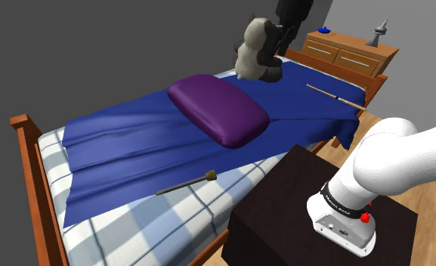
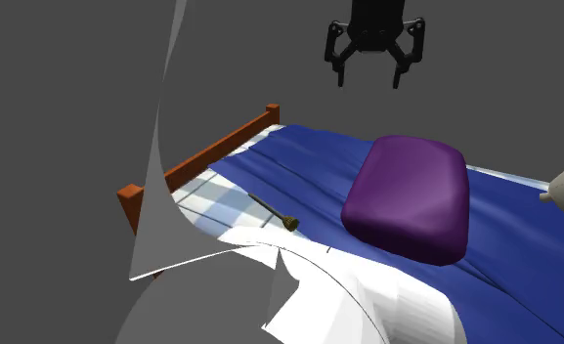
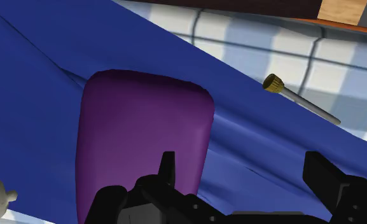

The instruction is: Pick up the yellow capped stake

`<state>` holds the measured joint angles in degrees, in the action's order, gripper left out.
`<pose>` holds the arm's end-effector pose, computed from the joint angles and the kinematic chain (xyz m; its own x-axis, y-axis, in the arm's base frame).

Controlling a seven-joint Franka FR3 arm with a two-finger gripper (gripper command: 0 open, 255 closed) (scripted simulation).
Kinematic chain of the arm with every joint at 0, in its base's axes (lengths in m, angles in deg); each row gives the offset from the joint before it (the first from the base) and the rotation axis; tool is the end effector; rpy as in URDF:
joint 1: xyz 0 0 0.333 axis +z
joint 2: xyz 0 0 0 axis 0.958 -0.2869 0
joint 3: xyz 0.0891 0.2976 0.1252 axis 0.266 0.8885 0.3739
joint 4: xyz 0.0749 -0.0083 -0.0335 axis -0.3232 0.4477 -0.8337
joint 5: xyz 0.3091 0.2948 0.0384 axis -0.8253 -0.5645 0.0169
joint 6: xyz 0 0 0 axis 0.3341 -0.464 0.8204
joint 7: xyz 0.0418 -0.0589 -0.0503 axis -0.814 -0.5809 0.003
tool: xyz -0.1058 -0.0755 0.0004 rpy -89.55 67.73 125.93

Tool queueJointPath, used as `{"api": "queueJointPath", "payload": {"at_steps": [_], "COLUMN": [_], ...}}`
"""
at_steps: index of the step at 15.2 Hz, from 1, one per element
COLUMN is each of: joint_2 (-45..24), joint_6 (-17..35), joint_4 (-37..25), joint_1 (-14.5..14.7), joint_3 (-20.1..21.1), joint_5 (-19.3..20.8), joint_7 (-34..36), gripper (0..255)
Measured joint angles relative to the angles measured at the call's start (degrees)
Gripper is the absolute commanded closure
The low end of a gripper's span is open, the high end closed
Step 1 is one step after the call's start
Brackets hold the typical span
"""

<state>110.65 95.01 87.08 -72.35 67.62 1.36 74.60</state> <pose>0.3562 0.0344 0.6084 0.9849 0.1169 0.1281 0.1114 -0.9926 0.0489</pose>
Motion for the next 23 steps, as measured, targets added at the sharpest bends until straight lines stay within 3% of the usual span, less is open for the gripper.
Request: {"api": "queueJointPath", "payload": {"at_steps": [3, 10, 23], "joint_2": [-1.1, -8.5, -28.9], "joint_6": [1.8, 13.2, 34.1], "joint_4": [0.9, 6.1, 9.2], "joint_1": [0.6, 4.1, 8.6], "joint_3": [0.3, 3.1, 8.5], "joint_5": [0.1, 0.3, 4.6], "joint_7": [-0.9, -4.9, -11.2], "gripper": [0, 0, 0]}}
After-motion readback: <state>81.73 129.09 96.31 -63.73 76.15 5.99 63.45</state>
